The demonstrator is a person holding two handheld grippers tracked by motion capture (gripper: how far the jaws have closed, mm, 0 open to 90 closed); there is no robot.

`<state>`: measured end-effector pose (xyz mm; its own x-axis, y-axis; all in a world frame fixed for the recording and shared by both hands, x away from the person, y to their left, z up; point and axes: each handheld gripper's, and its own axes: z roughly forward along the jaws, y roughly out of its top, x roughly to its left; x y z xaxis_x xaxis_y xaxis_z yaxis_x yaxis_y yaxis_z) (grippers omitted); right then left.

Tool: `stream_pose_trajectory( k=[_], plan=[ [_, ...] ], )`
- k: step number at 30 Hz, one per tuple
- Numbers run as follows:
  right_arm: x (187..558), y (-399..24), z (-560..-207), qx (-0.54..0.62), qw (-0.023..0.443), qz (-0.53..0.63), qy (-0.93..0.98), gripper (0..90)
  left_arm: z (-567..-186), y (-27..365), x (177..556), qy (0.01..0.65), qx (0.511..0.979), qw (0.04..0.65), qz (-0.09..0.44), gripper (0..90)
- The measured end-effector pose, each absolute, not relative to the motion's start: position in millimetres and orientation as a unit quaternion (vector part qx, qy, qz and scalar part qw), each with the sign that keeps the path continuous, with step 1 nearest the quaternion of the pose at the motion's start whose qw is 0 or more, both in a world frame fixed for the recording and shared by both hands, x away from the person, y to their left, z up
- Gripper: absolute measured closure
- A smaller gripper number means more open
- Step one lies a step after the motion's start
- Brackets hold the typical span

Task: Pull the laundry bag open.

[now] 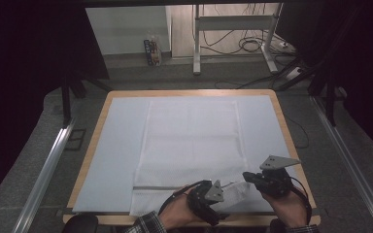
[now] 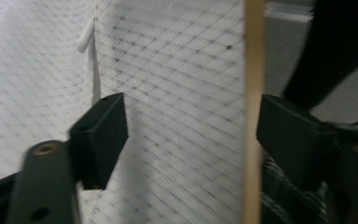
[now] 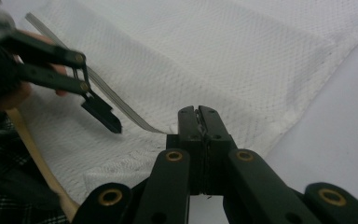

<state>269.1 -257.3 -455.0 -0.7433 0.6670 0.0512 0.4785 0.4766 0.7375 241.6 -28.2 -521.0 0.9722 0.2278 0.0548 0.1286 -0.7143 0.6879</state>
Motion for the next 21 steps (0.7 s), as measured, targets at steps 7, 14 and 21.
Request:
stream_pose_trajectory(
  k=[7,14,21],
  plan=[
    [270,-257,-456,0.338,0.110,0.383,0.853,87.2,-521,-18,251,0.150,0.906,0.393,0.054,83.0],
    [267,-268,-458,0.344,0.103,0.375,0.854,60.3,-521,-8,263,0.176,0.894,0.411,0.017,89.3],
    [256,-288,-467,0.366,0.089,0.372,0.848,46.2,-517,-5,267,0.181,0.890,0.418,0.013,89.2]
  ],
)
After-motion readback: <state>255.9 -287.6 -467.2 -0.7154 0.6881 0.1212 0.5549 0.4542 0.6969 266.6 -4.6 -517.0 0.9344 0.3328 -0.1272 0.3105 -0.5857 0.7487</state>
